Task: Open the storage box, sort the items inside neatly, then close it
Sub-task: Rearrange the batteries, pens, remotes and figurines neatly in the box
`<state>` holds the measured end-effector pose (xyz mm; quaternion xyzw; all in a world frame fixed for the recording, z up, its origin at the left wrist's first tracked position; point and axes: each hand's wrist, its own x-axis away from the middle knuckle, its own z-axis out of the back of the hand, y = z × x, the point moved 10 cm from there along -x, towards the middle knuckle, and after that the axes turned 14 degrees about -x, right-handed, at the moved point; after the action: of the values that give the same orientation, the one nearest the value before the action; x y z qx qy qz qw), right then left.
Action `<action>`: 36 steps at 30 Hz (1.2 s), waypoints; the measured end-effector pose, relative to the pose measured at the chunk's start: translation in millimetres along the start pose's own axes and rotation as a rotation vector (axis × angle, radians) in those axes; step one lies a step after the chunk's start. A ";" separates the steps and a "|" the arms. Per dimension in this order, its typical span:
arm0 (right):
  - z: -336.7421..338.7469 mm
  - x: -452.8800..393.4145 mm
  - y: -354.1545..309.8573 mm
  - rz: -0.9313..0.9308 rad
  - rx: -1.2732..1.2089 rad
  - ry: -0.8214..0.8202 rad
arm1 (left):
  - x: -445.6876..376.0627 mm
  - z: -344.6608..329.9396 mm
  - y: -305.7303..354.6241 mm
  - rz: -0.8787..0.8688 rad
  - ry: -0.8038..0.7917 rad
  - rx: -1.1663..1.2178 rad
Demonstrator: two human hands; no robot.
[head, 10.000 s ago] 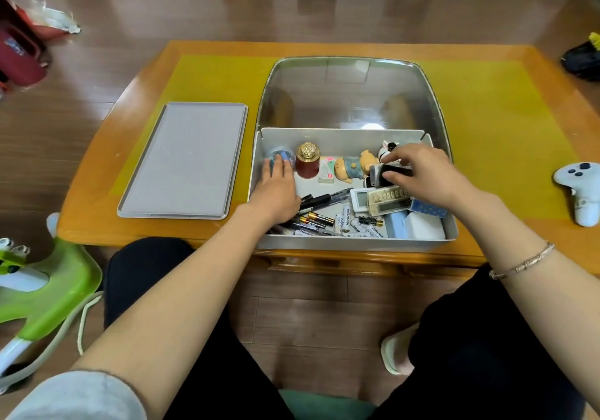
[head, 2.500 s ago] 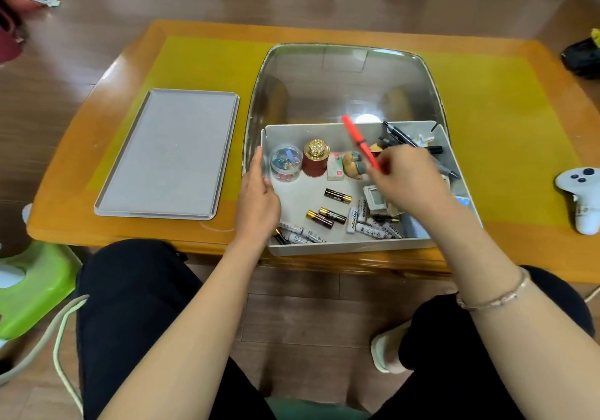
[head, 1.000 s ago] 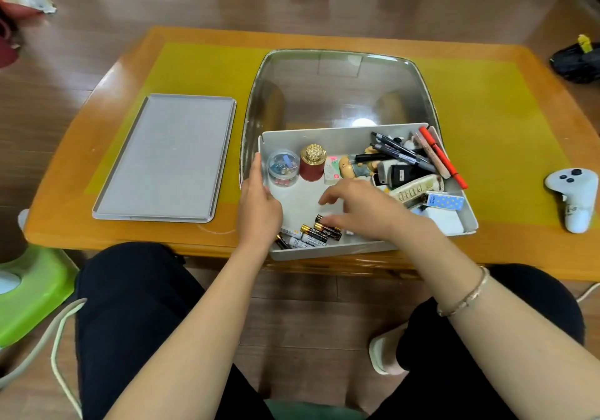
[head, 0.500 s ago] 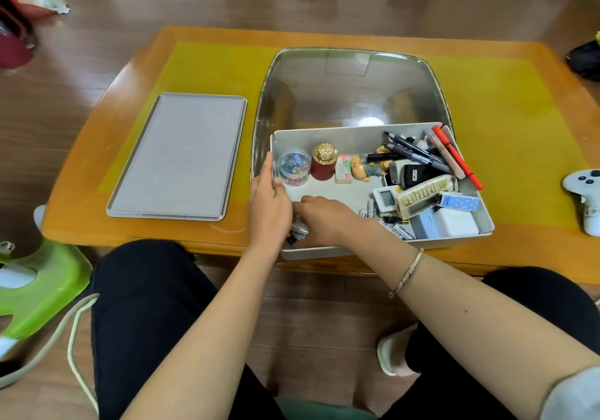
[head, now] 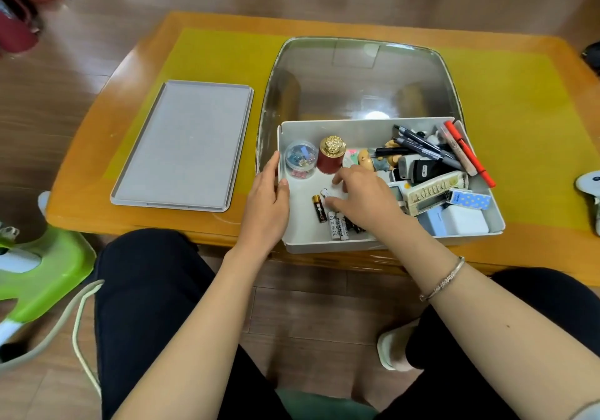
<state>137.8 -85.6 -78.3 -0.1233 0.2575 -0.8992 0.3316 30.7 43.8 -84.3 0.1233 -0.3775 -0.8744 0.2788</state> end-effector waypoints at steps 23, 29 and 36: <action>20.4 -4.2 40.8 -0.216 0.122 0.038 | 5.3 -0.7 -1.4 0.047 0.004 0.088; -11.8 -4.7 -9.1 0.093 0.003 -0.192 | 5.5 -0.1 -2.6 0.048 0.014 0.094; -41.4 -3.4 -11.4 0.110 0.070 -0.330 | 5.3 -1.2 -4.0 0.055 0.006 0.117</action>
<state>118.0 -60.2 -107.0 -0.2432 0.1743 -0.8558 0.4220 25.4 42.3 -88.1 0.1316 -0.4304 -0.8424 0.2962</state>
